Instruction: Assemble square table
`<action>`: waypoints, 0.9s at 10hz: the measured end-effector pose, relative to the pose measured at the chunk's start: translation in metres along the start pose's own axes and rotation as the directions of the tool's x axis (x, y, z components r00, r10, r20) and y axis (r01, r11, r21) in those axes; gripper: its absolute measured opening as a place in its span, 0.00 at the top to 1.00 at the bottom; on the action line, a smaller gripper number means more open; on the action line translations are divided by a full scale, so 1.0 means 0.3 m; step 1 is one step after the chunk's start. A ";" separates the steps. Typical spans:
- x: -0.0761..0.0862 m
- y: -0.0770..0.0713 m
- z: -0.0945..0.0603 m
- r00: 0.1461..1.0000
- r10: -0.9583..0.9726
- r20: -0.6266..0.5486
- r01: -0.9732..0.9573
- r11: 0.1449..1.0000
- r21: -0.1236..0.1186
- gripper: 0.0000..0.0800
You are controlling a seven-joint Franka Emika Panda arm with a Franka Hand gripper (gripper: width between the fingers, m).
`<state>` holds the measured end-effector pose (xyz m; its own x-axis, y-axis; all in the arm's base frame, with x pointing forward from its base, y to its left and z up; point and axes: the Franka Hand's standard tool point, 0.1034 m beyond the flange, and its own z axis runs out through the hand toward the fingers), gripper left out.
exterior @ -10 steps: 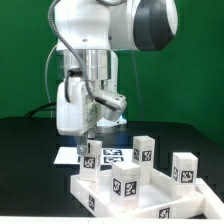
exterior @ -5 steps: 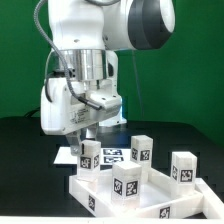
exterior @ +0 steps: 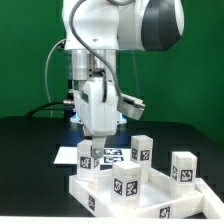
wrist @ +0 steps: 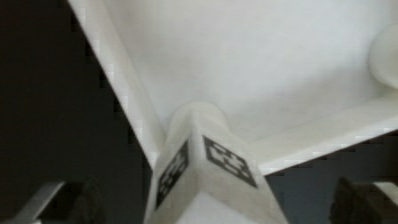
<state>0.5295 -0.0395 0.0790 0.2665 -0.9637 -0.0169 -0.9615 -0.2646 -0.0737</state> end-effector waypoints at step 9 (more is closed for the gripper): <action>0.005 0.001 0.004 0.809 -0.587 -0.013 0.587 0.809 -0.035 0.64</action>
Offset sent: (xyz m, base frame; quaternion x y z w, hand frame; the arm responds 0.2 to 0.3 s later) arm -0.0027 0.0135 -0.0096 0.0138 -0.0295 -0.3917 0.9195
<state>0.5299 -0.0411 0.0777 0.7795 -0.6250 0.0429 -0.6240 -0.7806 -0.0348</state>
